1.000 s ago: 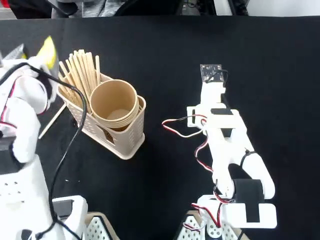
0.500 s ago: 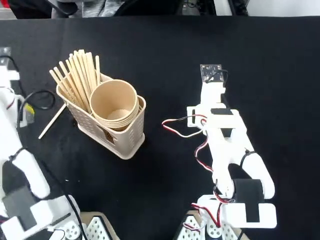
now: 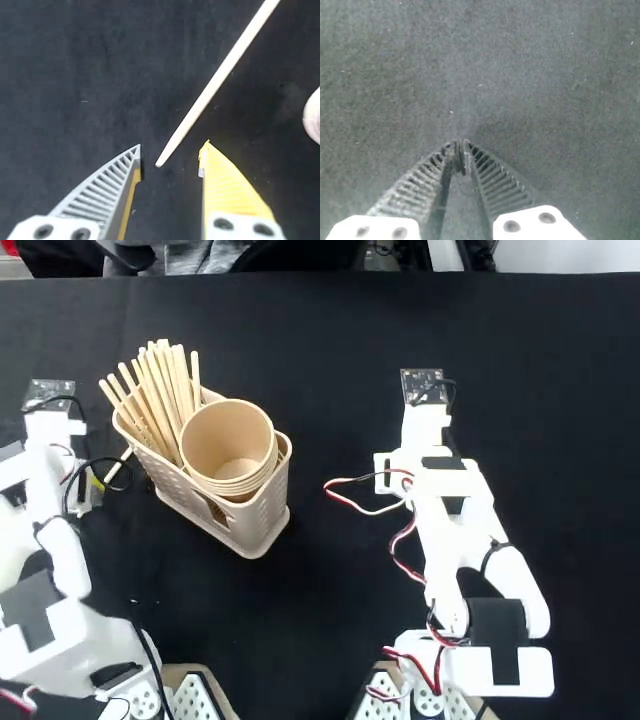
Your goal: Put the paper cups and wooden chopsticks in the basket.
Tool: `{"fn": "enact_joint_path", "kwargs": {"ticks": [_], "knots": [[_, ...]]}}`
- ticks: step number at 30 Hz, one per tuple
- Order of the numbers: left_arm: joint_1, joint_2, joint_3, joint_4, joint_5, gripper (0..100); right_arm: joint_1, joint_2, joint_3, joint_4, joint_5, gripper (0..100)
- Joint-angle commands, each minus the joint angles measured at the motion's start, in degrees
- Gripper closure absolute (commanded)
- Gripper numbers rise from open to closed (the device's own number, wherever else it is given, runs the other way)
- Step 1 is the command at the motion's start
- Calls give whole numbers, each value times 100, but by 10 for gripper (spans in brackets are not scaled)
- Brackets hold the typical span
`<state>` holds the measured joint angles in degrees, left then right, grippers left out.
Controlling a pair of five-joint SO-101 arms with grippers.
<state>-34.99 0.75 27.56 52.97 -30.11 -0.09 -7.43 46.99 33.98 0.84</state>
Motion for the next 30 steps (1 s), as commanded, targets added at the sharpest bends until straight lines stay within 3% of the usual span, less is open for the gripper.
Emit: {"fn": "enact_joint_path", "kwargs": {"ticks": [1,9,15,22,30], "knots": [[127,747,-620,-220,-44,804,-70,-136,-22,-70,0,984],[92,1873,-1349,-185,-53,816,-70,-136,-22,-88,0,984],[110,1873,-1385,141,-281,974,-70,-136,-22,-88,0,984],[119,1864,-1402,1064,-1029,971,-70,-136,-22,-88,0,984],[-629,949,-892,1327,-1064,971,-70,-136,-22,-97,0,984]]}}
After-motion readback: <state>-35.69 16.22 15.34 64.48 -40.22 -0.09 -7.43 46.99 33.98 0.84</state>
